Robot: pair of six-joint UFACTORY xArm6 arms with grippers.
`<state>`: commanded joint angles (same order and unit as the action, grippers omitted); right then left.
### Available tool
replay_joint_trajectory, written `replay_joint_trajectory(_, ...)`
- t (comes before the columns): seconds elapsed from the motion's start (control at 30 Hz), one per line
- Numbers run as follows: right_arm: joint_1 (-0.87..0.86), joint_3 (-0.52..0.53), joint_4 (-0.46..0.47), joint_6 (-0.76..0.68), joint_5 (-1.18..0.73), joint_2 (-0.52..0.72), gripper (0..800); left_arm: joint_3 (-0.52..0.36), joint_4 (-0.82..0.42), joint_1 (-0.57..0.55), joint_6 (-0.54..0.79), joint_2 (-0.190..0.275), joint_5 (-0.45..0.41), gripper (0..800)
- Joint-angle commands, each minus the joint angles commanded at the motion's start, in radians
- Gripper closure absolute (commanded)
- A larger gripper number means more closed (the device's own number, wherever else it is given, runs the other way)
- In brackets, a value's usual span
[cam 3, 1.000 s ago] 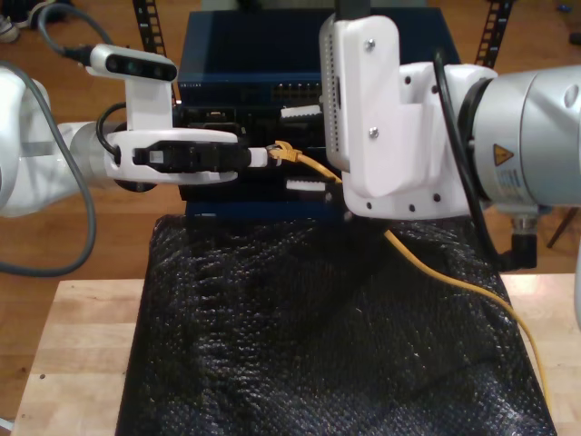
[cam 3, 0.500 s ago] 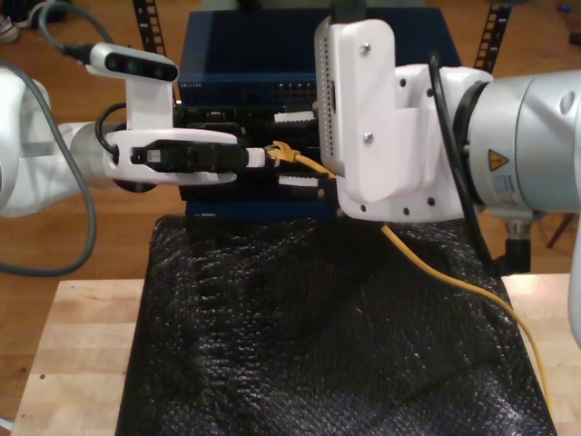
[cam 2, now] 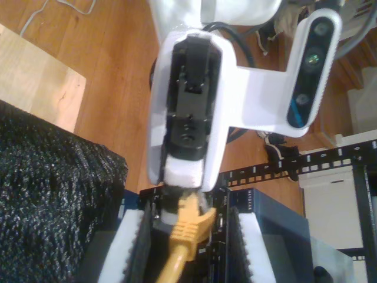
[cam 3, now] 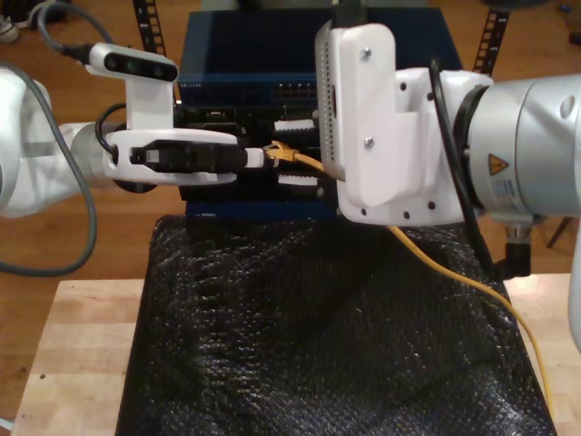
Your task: Grab the cable and plug it in
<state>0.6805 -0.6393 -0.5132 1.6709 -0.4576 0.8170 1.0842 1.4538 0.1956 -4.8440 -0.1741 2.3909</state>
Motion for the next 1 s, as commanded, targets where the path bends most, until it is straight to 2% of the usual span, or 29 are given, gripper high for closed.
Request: replay_joint_trajectory(1.0,0.005,0.002,-0.003,-0.002,0.002,0.005,533,-0.002,0.000,-0.003,-0.009,0.000,0.005,798)
